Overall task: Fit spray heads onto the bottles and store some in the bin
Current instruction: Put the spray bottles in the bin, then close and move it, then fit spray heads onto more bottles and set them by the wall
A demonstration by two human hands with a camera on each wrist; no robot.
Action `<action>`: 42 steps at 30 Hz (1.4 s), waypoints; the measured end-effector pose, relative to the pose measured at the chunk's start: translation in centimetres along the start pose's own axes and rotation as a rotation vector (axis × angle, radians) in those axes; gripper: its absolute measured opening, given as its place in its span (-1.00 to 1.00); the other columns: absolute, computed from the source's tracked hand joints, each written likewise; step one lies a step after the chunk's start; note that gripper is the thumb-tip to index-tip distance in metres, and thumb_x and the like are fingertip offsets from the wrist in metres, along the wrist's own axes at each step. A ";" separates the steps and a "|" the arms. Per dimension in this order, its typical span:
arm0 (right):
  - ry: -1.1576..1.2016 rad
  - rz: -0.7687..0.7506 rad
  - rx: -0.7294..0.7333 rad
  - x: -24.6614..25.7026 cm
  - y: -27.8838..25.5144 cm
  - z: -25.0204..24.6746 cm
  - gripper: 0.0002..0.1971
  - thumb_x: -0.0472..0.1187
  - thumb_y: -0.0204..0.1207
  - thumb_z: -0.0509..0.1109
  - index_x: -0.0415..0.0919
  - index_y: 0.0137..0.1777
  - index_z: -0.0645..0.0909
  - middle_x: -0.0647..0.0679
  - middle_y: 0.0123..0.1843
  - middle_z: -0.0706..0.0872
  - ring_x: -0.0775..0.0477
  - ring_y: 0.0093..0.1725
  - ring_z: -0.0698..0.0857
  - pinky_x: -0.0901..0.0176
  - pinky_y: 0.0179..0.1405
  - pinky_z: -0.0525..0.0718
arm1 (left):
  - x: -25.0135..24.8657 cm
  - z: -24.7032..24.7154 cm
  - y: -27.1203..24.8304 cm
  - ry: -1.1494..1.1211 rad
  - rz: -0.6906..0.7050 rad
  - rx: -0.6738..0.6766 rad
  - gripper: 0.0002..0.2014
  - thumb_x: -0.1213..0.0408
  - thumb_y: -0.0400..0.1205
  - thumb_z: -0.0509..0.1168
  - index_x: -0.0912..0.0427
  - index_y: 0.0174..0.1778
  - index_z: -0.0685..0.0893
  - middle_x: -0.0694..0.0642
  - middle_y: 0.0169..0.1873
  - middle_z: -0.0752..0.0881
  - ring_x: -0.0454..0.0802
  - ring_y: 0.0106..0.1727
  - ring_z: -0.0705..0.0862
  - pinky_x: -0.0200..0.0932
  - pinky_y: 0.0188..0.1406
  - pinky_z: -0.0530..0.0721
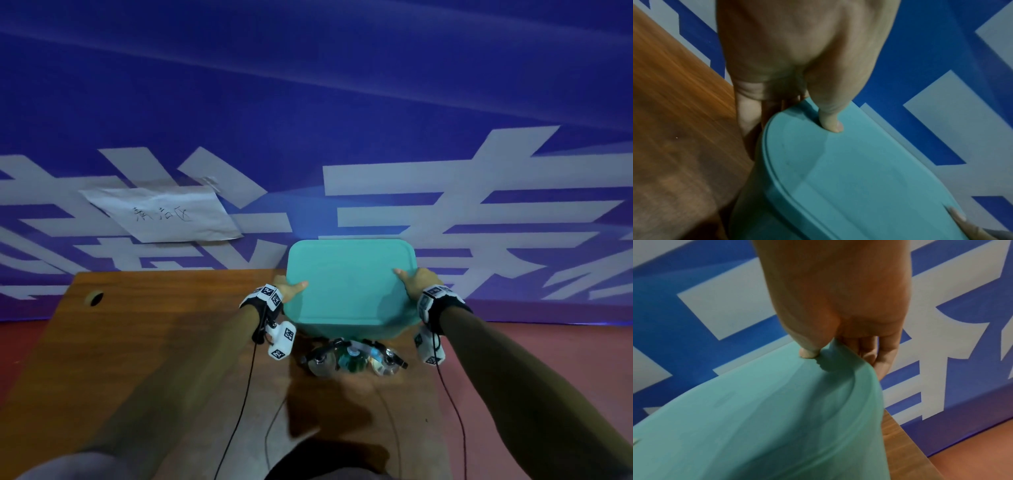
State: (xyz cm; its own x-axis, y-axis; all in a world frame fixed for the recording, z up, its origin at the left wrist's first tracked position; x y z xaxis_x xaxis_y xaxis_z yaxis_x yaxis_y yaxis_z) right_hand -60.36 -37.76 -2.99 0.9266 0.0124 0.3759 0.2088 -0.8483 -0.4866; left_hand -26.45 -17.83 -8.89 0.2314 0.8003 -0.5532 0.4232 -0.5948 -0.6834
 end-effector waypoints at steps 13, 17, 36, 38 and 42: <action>0.063 -0.198 -0.418 3.5 -5.5 -2.5 -0.34 -0.07 0.57 0.43 -0.20 0.60 0.26 -0.25 0.54 0.43 -0.36 0.50 0.41 -0.33 0.44 0.41 | -3.5 -1.7 -5.1 0.243 0.185 -0.334 -0.12 -0.11 0.54 0.52 0.32 0.63 0.34 0.28 0.51 0.56 0.29 0.53 0.53 0.15 0.48 0.54; -0.034 -0.682 -0.581 8.9 -12.9 -4.0 -0.78 -0.07 0.66 0.27 -0.13 0.22 0.53 -0.10 0.08 0.67 -0.16 0.05 0.62 -0.07 0.02 0.59 | -8.0 -1.4 -14.0 0.389 0.575 -0.500 -0.52 -0.04 0.75 0.24 0.14 0.52 0.51 0.12 0.41 0.64 0.14 0.43 0.59 0.09 0.42 0.54; -0.900 -0.637 0.028 7.6 -20.1 10.8 -0.76 -0.37 0.67 0.29 -0.18 0.24 0.70 -0.10 0.18 0.79 -0.20 0.18 0.77 0.00 0.03 0.71 | -2.5 9.2 -21.9 1.036 0.458 -0.298 -0.59 -0.06 0.79 0.21 0.23 0.33 0.57 0.26 0.14 0.76 0.29 0.17 0.74 0.06 0.02 0.62; -0.921 -0.632 0.028 7.8 -20.6 11.0 -0.71 -0.38 0.66 0.31 -0.18 0.33 0.63 -0.07 0.21 0.77 -0.17 0.19 0.77 0.02 0.00 0.70 | -1.5 8.1 -22.2 0.959 0.428 -0.308 -0.60 -0.08 0.78 0.20 0.19 0.29 0.59 0.22 0.08 0.77 0.28 0.12 0.75 0.06 0.00 0.65; -0.930 -0.684 -0.018 8.4 -21.6 11.6 -0.59 -0.35 0.71 0.25 -0.25 0.55 0.42 -0.05 0.17 0.78 -0.15 0.14 0.79 0.05 -0.16 0.65 | 1.7 5.0 -22.5 0.793 0.371 -0.370 -0.67 -0.14 0.76 0.19 0.04 0.22 0.61 0.11 -0.09 0.78 0.18 -0.03 0.78 0.10 -0.03 0.75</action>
State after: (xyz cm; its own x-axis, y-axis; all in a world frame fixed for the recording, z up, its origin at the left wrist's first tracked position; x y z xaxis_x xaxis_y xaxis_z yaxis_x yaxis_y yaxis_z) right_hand -53.46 -13.25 1.55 0.4952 0.8513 -0.1736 0.7585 -0.5210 -0.3915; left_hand -39.97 -3.46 3.09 0.8765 0.4645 -0.1268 0.4225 -0.8682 -0.2600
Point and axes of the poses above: each hand's wrist, its own y-axis towards the middle knuckle, its own z-axis out of the palm, x = y × z, the point moved 9 cm from there along y, towards the middle knuckle
